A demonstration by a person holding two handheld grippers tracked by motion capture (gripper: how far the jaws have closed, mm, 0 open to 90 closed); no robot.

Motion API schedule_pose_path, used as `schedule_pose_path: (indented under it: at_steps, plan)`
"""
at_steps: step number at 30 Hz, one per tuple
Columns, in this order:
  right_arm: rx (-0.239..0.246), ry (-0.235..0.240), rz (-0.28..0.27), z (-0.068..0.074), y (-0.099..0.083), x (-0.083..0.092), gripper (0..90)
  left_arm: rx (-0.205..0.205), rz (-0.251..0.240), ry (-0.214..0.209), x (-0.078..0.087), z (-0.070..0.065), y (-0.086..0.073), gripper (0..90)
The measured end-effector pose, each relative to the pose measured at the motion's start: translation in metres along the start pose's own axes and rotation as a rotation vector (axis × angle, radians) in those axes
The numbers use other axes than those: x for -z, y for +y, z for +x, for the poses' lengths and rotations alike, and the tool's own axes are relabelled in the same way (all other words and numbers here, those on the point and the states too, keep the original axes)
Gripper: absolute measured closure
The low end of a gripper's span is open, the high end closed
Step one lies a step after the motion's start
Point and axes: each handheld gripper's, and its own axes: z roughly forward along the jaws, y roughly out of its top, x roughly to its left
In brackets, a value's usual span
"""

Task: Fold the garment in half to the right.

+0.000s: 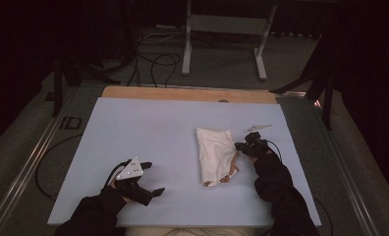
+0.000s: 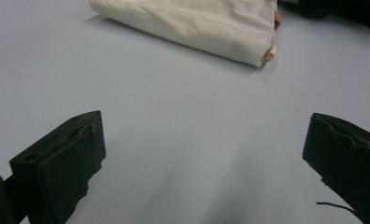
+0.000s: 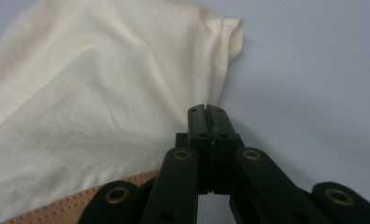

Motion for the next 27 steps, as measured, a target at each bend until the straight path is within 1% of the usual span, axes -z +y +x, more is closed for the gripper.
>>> schedule_pose_path:
  at_steps: [4, 7, 9, 12, 15, 16, 17, 18, 20, 21, 23, 24, 26, 27]
  plan:
    - [0.008, -0.008, 0.004, 0.000, -0.002, -0.003, 89.9, -0.002, 0.005, 0.002, -0.001, 0.000, 0.000, 0.4]
    - [-0.004, -0.001, 0.004, -0.003, -0.002, -0.003, 89.0, -0.002, 0.006, 0.000, -0.001, -0.001, 0.000, 0.4]
    - [-0.012, -0.003, 0.004, -0.003, -0.002, -0.003, 86.3, -0.002, 0.005, -0.003, -0.001, -0.001, 0.000, 0.4]
    - [-0.013, 0.005, -0.003, -0.003, -0.001, -0.001, 78.5, -0.003, 0.004, 0.000, -0.001, 0.000, 0.000, 0.4]
    - [-0.018, 0.013, -0.026, -0.001, 0.002, 0.005, 64.6, -0.001, 0.005, -0.001, -0.001, 0.000, -0.001, 0.4]
    - [-0.018, 0.013, -0.026, -0.001, 0.002, 0.005, 64.6, -0.001, 0.005, -0.001, -0.001, 0.000, -0.001, 0.4]
    - [-0.020, 0.016, -0.049, 0.002, 0.005, 0.010, 60.1, -0.003, 0.005, -0.001, -0.001, 0.000, 0.000, 0.4]
    - [-0.019, 0.021, -0.057, 0.003, 0.007, 0.013, 59.4, -0.006, 0.005, -0.002, -0.001, 0.000, 0.000, 0.4]
    - [-0.011, 0.033, -0.074, 0.008, 0.010, 0.018, 60.0, -0.005, 0.005, -0.002, -0.001, -0.001, 0.000, 0.4]
    - [-0.003, 0.041, -0.076, 0.011, 0.011, 0.021, 64.1, -0.007, 0.006, -0.002, -0.001, -0.001, 0.000, 0.4]
    - [0.030, 0.045, -0.085, 0.021, 0.012, 0.026, 73.0, -0.004, 0.006, -0.002, -0.001, -0.001, 0.000, 0.4]
    - [0.041, 0.050, -0.089, 0.026, 0.012, 0.028, 81.8, -0.005, 0.006, -0.002, -0.001, -0.001, 0.000, 0.4]
    - [0.058, 0.077, -0.096, 0.038, 0.011, 0.033, 89.8, -0.006, 0.006, -0.002, -0.001, -0.001, 0.000, 0.4]
    - [0.073, 0.089, -0.098, 0.045, 0.010, 0.035, 89.9, -0.006, 0.005, -0.001, 0.000, -0.001, 0.000, 0.4]
